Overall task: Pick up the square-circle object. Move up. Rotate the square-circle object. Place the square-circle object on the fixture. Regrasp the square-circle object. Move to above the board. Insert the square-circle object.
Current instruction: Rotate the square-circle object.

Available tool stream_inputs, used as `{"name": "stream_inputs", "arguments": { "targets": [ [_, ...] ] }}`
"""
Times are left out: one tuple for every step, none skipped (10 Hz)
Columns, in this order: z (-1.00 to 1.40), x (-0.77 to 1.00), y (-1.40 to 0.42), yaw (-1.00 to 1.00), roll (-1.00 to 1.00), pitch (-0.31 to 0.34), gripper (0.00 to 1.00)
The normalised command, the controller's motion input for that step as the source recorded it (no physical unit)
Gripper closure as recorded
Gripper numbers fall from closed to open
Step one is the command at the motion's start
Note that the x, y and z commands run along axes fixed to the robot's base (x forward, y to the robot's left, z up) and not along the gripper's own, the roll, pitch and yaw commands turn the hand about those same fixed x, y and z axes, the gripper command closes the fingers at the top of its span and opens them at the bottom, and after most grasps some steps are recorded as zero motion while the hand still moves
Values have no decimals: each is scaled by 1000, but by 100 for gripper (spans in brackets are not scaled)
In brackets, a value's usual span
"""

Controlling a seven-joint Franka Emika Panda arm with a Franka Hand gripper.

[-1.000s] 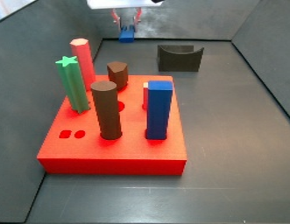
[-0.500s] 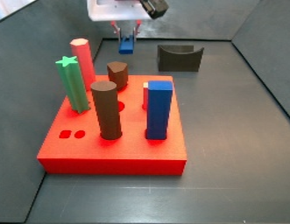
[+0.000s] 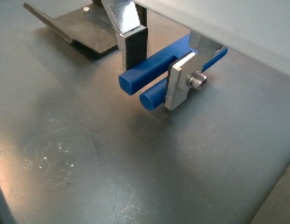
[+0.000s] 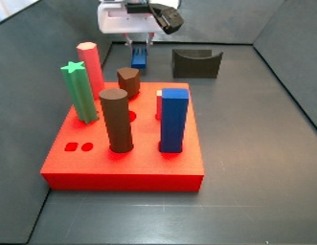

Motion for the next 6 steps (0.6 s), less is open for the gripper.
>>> {"name": "stream_inputs", "arguments": {
  "targets": [
    [-427,38,18,2,-159,-100,100],
    [-353,33,18,-1,-166,-112,100],
    [-295,29,16,-1,-174,-119,100],
    [-242,30,19,-2,-179,-127,100],
    [-193,26,19,-3,-182,-140,100],
    [0,0,0,0,0,0,0]
  ]
}}
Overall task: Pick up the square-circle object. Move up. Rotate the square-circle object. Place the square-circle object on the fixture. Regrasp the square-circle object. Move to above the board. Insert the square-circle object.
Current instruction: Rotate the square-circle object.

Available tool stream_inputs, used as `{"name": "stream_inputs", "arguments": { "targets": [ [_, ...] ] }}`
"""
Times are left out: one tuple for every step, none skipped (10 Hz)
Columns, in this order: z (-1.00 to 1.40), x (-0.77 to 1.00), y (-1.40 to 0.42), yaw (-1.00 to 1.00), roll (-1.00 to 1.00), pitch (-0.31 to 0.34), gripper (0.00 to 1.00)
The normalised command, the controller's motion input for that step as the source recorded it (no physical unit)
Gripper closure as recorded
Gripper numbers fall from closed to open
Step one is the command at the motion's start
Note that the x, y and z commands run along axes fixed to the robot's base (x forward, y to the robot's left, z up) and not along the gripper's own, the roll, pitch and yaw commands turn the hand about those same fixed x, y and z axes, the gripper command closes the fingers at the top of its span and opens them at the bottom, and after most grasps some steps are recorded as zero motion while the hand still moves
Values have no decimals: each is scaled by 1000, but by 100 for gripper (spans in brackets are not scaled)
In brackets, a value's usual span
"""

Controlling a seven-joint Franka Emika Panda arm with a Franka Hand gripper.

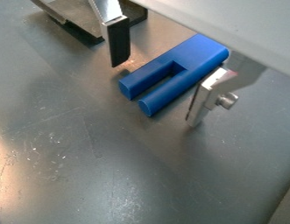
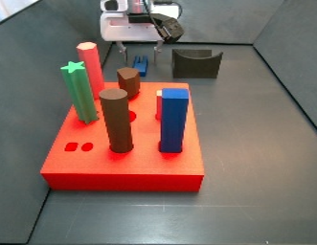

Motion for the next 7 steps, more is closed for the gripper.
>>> {"name": "stream_inputs", "arguments": {
  "targets": [
    [1000,0,0,0,0,0,0],
    [1000,-7,0,-1,0,13,0],
    [1000,-13,2,-10,16,46,0],
    [1000,-10,2,-15,30,74,0],
    [1000,-10,4,-17,50,94,0],
    [1000,-12,5,-19,72,108,0],
    [1000,-14,5,-18,95,118,0]
  ]
}}
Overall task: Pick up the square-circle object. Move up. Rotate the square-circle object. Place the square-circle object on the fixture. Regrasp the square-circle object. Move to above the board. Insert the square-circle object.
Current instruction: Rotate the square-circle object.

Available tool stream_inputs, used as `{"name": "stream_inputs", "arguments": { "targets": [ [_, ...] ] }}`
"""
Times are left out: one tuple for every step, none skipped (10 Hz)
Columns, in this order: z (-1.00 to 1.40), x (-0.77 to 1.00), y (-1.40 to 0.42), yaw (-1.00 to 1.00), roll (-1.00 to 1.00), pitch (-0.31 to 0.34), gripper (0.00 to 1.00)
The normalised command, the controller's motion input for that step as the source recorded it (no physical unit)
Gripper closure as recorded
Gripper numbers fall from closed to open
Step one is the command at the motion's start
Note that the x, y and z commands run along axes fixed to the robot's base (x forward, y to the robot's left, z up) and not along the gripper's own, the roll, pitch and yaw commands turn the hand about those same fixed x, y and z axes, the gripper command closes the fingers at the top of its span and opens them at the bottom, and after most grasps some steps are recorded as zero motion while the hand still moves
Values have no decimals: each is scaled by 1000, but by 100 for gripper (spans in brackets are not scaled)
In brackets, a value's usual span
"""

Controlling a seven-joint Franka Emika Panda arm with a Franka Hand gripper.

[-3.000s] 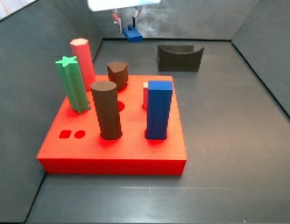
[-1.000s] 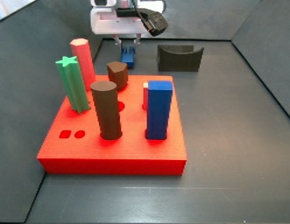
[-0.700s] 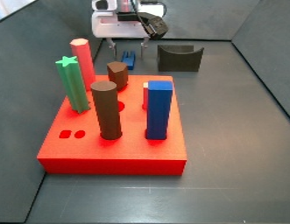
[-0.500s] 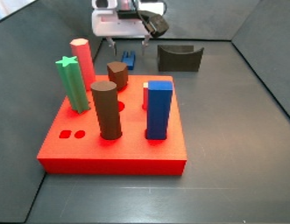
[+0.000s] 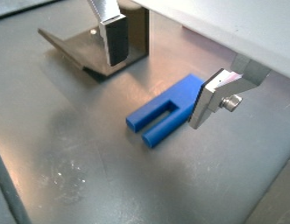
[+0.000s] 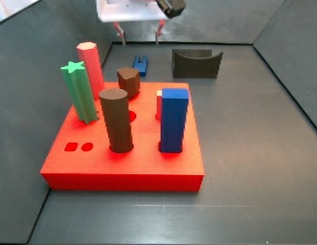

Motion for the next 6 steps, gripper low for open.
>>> {"name": "stream_inputs", "arguments": {
  "targets": [
    [1000,-21,2,-15,115,125,0],
    [915,-27,-5,2,137,125,0],
    [808,-25,-10,15,145,129,0],
    [0,0,0,1000,0,0,0],
    [-141,-3,-4,1000,2,1,0],
    [-246,-11,-5,1000,3,3,0]
  ]
}}
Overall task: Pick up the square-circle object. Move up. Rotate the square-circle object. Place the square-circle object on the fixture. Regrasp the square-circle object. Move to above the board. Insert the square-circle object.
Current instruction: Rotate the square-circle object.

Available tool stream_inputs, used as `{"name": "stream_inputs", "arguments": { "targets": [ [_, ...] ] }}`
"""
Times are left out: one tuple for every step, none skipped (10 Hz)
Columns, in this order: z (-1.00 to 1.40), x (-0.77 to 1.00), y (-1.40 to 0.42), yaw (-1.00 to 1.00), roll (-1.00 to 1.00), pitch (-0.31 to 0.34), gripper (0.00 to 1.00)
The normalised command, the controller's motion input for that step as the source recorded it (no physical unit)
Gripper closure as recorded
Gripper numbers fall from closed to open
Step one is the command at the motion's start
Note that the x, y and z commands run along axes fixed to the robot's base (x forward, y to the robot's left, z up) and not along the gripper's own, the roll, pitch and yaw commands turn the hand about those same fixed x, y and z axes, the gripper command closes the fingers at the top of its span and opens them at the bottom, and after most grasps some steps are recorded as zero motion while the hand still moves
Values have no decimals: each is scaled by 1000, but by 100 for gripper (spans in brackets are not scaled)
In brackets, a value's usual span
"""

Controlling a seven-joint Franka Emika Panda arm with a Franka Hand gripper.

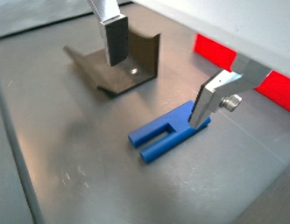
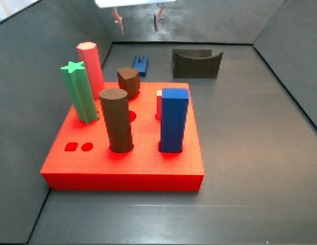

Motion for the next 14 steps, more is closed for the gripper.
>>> {"name": "stream_inputs", "arguments": {
  "targets": [
    [-238,24,2,1000,3,2,0],
    [-168,37,-5,1000,3,1,0],
    [-88,30,-7,1000,1,1,0],
    [-53,26,-7,1000,0,1,0],
    [-50,25,-8,1000,0,1,0],
    [-48,25,-7,1000,0,1,0],
    [-46,26,-7,1000,0,1,0],
    [-44,27,-7,1000,0,1,0],
    [-43,27,-7,1000,0,1,0],
    [-42,28,-7,1000,0,1,0],
    [-41,28,-7,1000,0,1,0],
    [-41,28,-7,1000,0,1,0],
    [-40,28,-7,1000,0,1,0],
    [-40,28,-7,1000,0,1,0]
  ]
}}
